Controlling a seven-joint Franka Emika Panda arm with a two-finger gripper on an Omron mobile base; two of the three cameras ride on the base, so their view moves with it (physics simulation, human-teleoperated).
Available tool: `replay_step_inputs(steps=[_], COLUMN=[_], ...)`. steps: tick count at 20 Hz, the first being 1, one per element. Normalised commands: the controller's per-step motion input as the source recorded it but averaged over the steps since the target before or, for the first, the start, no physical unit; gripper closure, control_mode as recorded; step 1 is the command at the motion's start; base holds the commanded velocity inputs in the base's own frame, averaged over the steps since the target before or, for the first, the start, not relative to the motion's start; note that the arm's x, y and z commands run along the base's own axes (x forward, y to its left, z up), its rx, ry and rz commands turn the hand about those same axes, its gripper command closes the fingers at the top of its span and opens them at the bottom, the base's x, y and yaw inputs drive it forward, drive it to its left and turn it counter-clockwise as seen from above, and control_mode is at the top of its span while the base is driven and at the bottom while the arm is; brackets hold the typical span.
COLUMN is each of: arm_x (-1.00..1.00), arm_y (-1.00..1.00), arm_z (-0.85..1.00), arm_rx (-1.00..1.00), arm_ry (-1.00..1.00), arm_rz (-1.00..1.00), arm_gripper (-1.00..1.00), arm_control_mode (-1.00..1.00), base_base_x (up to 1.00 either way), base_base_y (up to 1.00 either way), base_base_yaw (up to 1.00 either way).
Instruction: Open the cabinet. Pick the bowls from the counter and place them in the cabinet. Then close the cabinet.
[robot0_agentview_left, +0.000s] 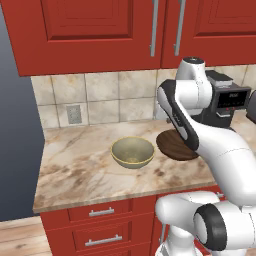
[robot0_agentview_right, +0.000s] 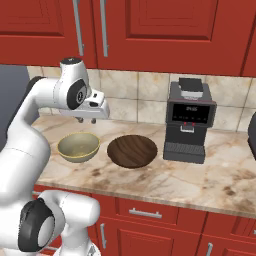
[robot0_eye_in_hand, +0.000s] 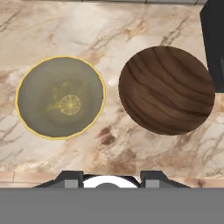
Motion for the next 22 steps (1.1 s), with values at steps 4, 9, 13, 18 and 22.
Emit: replay_step_inputs(steps=[4,9,13,18,22], arm_x=[-0.16,-0.3,-0.31,-0.16,-0.04], arm_y=[0.01,0.03,0.0,0.0,-0.01], arm_z=[0.01,0.12,0.65,0.84,0.8], arm_rx=[0.0,-0.02,-0.03,-0.04,-0.02], arm_ry=[-0.07,-0.27,-0.28,-0.17,-0.08], arm_rz=[0.0,0.0,0.0,-0.01,-0.01], arm_gripper=[-1.0,-1.0,-1.0,-1.0,-1.0], arm_control_mode=[-1.0,-1.0,-1.0,-1.0,-1.0], base_base_x=[0.0,0.0,0.0,0.0,0.0], base_base_y=[0.0,0.0,0.0,0.0,0.0], base_base_yaw=[0.0,0.0,0.0,0.0,0.0])
